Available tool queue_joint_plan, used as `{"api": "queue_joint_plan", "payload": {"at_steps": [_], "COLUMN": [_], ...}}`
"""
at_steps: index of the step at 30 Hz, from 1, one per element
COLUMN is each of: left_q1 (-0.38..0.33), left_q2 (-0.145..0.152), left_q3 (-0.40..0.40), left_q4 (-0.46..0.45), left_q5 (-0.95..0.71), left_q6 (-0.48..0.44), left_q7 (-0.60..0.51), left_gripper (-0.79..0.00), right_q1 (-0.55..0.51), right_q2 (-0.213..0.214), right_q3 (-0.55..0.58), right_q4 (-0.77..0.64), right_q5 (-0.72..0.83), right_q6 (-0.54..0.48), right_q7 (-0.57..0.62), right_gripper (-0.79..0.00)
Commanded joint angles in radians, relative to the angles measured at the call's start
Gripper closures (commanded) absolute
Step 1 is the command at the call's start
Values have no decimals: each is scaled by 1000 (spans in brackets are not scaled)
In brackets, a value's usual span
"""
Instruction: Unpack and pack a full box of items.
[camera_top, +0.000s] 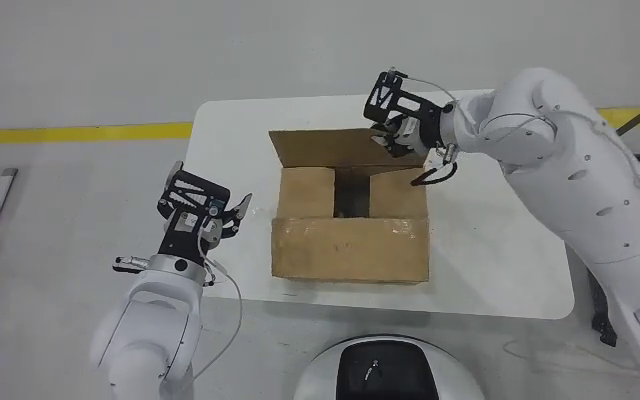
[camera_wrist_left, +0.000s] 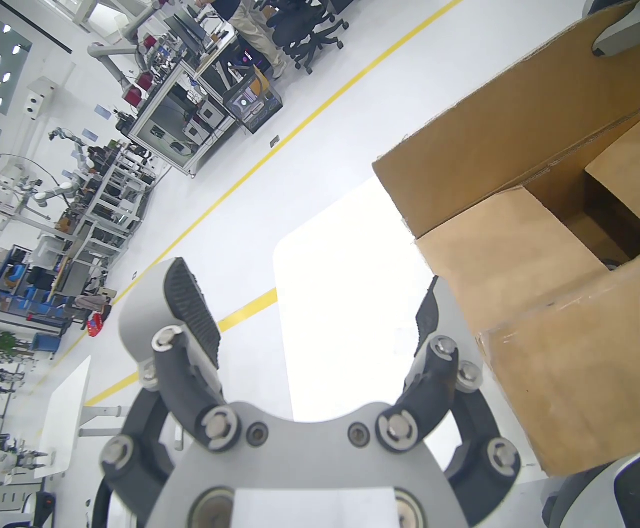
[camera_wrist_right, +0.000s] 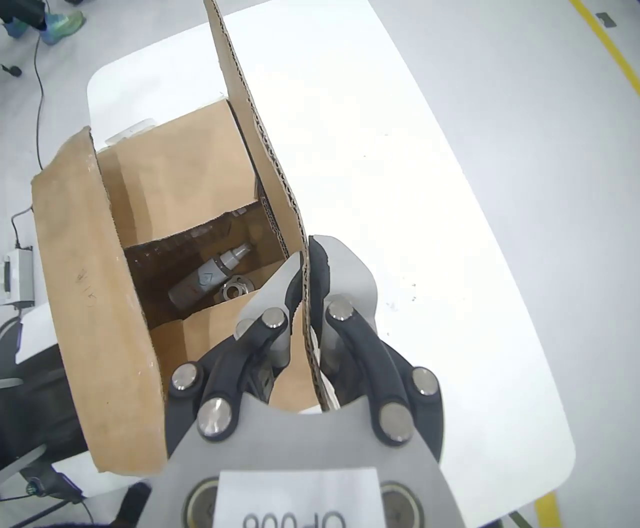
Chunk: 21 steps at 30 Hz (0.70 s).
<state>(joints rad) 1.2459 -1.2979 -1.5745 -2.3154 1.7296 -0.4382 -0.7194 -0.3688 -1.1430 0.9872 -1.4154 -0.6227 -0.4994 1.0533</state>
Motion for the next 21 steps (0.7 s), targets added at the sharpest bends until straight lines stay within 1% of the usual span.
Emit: {"api": "queue_joint_plan", "payload": {"at_steps": [1,6,8,10,15,16,17,18,21], "left_q1": [0,-2,-4,-5,-9,-10,-11,-13,-17], "left_q2": [1,5,6,7,10,11,11,12,13], "left_q3": [0,3,5,8,15,16,16,17,22], "left_q4": [0,1,1,1,1,2,3,3,6], "left_q5": [-1,-2,-1,-2,-1,-1,-1,0,1], "left_q6": [-2,-4,-6,-6,-9,-9,-9,-9,-10], "left_q7": [0,-1,-1,-3,-6,-7,-9,-10,-10], "left_gripper": [-785,-785,-785,-785,-785,-785,-785,-785,-785], "right_q1": [-4,-9,-4,1,10,10,9,9,15], "right_q2": [3,11,15,19,23,24,24,25,28], "right_q3": [15,57,68,76,84,84,86,86,87], "right_q4": [15,57,73,94,145,152,159,166,187], "right_q5": [41,142,178,195,215,220,227,232,229], "right_q6": [6,3,-4,-16,-35,-36,-39,-40,-47], "right_q7": [1,9,36,48,28,22,16,13,5], "right_gripper": [0,0,0,0,0,-43,-160,-172,-342]}}
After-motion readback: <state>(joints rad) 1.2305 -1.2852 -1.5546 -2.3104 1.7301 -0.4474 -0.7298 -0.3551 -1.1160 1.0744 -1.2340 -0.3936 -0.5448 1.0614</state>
